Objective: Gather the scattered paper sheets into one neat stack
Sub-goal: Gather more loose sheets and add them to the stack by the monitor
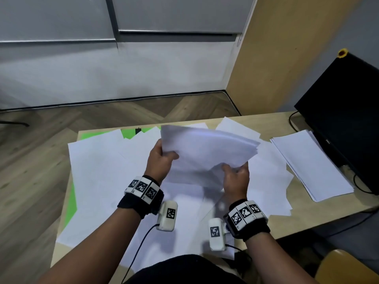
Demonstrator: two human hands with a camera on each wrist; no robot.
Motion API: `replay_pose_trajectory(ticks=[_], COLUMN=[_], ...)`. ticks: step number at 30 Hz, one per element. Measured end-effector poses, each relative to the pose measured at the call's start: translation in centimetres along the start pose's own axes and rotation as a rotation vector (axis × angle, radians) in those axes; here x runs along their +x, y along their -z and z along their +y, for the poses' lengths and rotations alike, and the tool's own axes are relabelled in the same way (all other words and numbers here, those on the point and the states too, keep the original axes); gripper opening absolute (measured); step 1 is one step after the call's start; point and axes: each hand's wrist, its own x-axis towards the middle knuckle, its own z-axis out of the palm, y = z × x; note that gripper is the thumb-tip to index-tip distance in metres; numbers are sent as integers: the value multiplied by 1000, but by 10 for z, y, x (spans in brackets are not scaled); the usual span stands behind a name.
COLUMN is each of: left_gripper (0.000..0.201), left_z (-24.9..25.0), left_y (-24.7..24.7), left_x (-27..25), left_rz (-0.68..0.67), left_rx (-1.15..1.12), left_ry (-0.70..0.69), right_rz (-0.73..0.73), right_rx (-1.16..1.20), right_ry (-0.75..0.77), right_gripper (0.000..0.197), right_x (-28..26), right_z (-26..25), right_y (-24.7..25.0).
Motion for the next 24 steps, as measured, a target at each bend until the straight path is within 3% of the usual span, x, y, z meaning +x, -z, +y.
replay_pose_trajectory(ticks=[3,6,11,15,24], left_gripper=[33,32,33,34,28], left_z=[-15,-17,-6,-1,34], left_y=[4,2,6,10,-7], left_x=[0,-4,-5,-7,-16], left_rz=[-43,-72,43,63,44], left_rx=[167,204,89,118,-18], left_ry=[116,120,104,59,-113], right_rz=[-122,-152,-93,-104,-95], right_rx=[-113,-111,-28,-14,183], right_ry=[-86,-84,-57,-24,43], right_gripper=[42,33,45,36,41], right_x=[0,-2,-8,-7,-6], right_z=[8,5,3,0,-39], right_y=[-2,-3,-5,0,-3])
